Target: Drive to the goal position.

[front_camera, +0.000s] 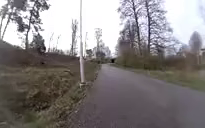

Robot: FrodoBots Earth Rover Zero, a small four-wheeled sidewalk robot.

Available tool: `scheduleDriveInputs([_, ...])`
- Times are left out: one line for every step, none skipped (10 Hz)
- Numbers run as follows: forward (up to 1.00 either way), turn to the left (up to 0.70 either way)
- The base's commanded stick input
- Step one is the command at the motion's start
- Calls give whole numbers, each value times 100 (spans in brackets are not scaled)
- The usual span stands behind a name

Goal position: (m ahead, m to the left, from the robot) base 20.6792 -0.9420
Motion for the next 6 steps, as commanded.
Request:
scheduleDriveInputs([70, 0])
scheduleDriveInputs([70, 0])
scheduleDriveInputs([70, 0])
scheduleDriveInputs([70, 0])
scheduleDriveInputs([70, 0])
scheduleDriveInputs([70, 0])
